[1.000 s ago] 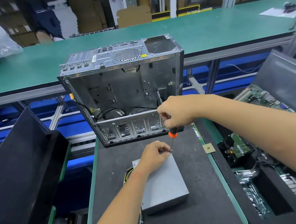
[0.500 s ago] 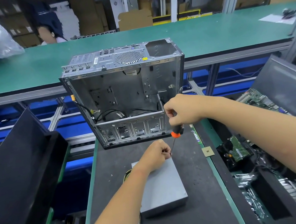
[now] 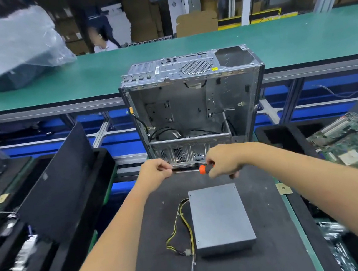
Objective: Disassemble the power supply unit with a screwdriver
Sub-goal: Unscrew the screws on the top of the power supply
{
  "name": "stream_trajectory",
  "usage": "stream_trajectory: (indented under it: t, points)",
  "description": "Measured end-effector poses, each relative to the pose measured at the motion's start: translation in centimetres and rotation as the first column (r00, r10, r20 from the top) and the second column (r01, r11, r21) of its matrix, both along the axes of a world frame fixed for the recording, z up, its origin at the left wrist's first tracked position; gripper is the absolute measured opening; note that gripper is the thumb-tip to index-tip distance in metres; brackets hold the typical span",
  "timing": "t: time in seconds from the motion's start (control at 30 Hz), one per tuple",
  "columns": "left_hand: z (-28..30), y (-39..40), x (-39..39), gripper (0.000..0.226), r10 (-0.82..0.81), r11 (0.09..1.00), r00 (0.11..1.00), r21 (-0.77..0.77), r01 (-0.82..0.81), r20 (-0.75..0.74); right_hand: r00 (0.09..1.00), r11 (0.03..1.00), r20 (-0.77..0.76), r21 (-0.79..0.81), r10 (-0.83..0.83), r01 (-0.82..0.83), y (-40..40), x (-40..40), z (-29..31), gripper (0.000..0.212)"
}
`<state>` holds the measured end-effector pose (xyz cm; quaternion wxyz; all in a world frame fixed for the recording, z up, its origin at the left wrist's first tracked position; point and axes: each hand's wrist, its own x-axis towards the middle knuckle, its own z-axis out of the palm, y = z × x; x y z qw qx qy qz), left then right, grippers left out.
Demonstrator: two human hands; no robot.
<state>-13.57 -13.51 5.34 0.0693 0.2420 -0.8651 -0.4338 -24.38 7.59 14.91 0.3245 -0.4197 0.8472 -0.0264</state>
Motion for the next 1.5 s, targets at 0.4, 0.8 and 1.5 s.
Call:
stream_trajectory:
  t: [0.4,0.8,1.5]
  points:
    - [-7.0,-2.6,3.9,0.015,0.065,0.934,0.924,-0.350,0.077,0.376,0.994,1.000,-0.111,0.026,0.014,-0.011,-5.6,2.4,-5.6,0.037]
    - [-8.8,-3.0,3.4,0.011,0.083,0.952,0.924,-0.304,0.038,0.374,0.998,0.998,-0.029,0.037,-0.048,0.049,-5.1,1.6,-4.9,0.035]
    - [-2.7,1.0,4.0,0.027,-0.141,0.962,0.990,-0.238,0.135,-0.008,0.980,0.996,-0.178,-0.014,0.083,-0.087,-5.2,3.3,0.5,0.029]
